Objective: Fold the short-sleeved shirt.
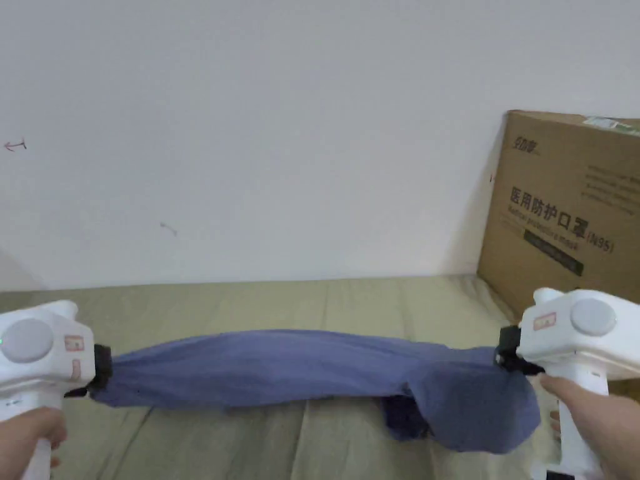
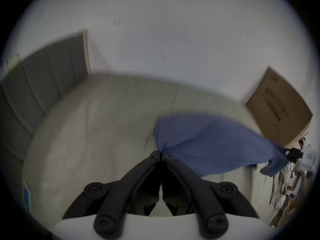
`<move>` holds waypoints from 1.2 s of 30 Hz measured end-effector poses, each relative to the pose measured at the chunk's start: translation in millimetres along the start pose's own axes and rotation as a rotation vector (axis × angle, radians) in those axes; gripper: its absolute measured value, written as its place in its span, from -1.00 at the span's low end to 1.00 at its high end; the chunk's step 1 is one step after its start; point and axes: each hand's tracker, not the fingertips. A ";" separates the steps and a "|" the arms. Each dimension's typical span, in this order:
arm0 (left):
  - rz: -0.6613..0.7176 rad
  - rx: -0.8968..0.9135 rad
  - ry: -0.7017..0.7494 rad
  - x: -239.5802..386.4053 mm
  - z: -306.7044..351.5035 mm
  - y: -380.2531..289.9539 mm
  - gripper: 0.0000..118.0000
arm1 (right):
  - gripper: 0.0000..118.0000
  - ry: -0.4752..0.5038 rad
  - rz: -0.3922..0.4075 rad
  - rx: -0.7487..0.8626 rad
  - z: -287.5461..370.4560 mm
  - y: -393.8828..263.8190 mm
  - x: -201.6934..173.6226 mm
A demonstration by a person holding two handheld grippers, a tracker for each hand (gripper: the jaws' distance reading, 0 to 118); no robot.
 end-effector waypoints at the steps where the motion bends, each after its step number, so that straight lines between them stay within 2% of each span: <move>1: 0.005 -0.061 -0.002 -7.8 -6.0 -18.4 -1.00 | -0.99 -0.001 -0.004 -0.049 -8.1 -19.1 11.1; 3: -0.016 -0.145 0.009 -30.2 -13.3 -65.3 -1.00 | -0.99 -0.007 -0.012 -0.166 -21.9 -67.8 43.4; 7: -0.003 -0.254 -0.006 -66.2 9.7 -137.8 -1.00 | -0.99 0.016 0.047 -0.296 0.7 -135.1 86.9; 12: 0.012 -0.318 -0.051 -95.4 65.7 -204.2 -1.00 | -0.99 0.069 -0.002 -0.362 61.1 -196.1 120.7; 16: -0.007 -0.361 -0.059 -105.2 104.3 -238.2 -1.00 | -0.99 0.083 -0.017 -0.402 96.8 -230.6 134.5; 25: -0.055 -0.427 -0.075 -119.1 161.9 -295.2 -1.00 | -0.98 0.061 0.054 -0.439 140.7 -281.6 141.8; 33: -0.097 -0.419 -0.062 -125.0 171.7 -298.9 -0.99 | -0.96 0.058 0.013 -0.412 151.8 -290.9 146.6; 36: -0.093 -0.393 -0.073 -125.8 171.3 -299.7 -0.98 | -0.94 0.053 -0.039 -0.383 153.3 -293.1 146.8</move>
